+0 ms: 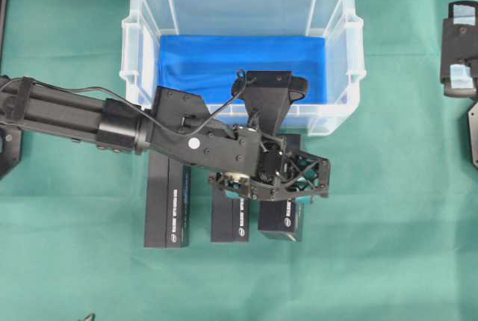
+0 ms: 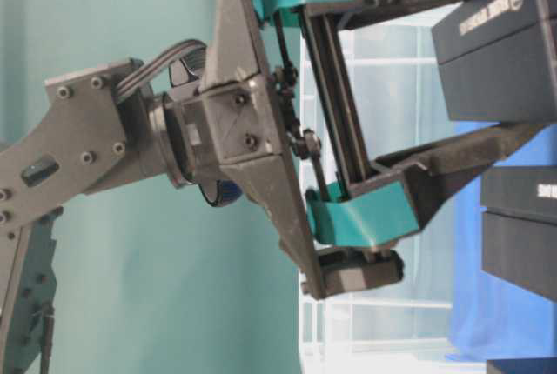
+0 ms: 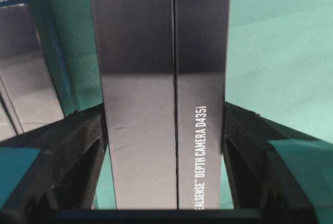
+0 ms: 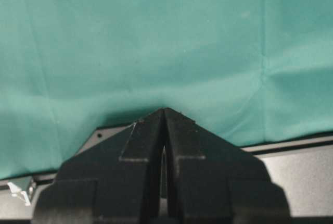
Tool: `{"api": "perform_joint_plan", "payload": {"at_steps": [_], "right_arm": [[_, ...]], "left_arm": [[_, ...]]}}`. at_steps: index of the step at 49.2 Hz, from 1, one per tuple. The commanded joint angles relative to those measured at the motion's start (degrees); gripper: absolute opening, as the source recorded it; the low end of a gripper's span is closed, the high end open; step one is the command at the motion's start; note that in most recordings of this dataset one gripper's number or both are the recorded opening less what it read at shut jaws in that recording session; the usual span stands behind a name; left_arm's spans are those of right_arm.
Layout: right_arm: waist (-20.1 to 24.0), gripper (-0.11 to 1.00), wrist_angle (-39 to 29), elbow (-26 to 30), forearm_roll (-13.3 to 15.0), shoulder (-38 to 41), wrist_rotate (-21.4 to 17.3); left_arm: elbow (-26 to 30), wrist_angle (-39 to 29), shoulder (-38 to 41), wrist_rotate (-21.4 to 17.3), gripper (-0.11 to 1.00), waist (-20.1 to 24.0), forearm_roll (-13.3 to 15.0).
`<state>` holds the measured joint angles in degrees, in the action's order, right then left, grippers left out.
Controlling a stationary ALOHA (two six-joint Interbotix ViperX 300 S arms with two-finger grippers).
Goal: Take the box out of the case with the left arm.
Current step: 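Carry the held box out of the case to the right of the middle box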
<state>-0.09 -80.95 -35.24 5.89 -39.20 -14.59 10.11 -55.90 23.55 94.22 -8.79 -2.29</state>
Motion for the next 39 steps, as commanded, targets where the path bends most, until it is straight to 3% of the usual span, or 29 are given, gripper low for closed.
{"api": "perform_joint_plan", "payload": {"at_steps": [1, 29, 36, 39], "right_arm": [[0.00, 0.00, 0.26, 0.53, 0.09, -0.18, 0.09], [0.00, 0.00, 0.18, 0.53, 0.18, -0.18, 0.09], [0.00, 0.00, 0.09, 0.53, 0.18, -0.18, 0.09], [0.00, 0.00, 0.09, 0.53, 0.18, -0.18, 0.09]], "left_arm": [[0.70, 0.53, -1.49, -0.18, 0.60, 0.09, -0.09], [-0.70, 3.69, -1.67, -0.35, 0.60, -0.09, 0.70], [-1.23, 3.69, -1.85, -0.35, 0.91, -0.26, 0.70], [-1.32, 3.69, -1.85, -0.35, 0.95, -0.26, 0.70]]}}
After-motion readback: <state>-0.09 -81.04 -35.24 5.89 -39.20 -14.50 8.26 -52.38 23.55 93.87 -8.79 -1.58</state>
